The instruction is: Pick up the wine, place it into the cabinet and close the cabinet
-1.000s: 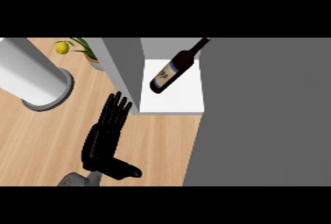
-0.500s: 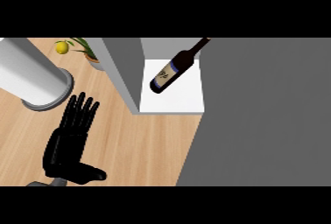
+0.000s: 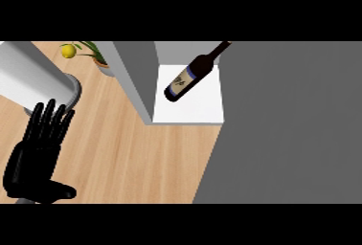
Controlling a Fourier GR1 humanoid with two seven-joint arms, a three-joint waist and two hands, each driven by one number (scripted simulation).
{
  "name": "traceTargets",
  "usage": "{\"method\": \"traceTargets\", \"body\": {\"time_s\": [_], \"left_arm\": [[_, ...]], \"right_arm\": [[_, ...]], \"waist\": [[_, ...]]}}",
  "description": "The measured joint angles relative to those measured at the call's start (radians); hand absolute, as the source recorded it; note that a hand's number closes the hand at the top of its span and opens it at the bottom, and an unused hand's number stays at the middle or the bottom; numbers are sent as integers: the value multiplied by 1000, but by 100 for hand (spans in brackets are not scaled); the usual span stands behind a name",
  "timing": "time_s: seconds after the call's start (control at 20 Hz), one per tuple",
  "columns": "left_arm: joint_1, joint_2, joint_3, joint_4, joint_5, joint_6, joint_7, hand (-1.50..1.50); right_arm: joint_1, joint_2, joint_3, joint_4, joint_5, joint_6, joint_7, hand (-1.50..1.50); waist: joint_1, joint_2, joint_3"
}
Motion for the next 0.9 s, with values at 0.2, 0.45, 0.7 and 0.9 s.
{"method": "traceTargets", "body": {"time_s": [0.2, 0.45, 0.7, 0.9], "left_arm": [[12, 38, 41, -10, 34, -34, 28, -150], [21, 61, 69, -3, 49, -73, 34, -150], [14, 83, 96, 21, 73, -118, 43, -150], [3, 87, 104, 35, 71, -132, 43, -150]], "right_arm": [[-45, 5, 11, 1, 4, 12, 42, 150], [-111, 37, 0, 3, 5, 14, 94, 150], [-195, 91, -30, 11, 2, 19, 153, 150], [-298, 157, -55, 29, -1, 16, 222, 150]], "waist": [[5, 0, 0], [14, 1, -2], [25, 4, -3], [38, 7, -4]]}}
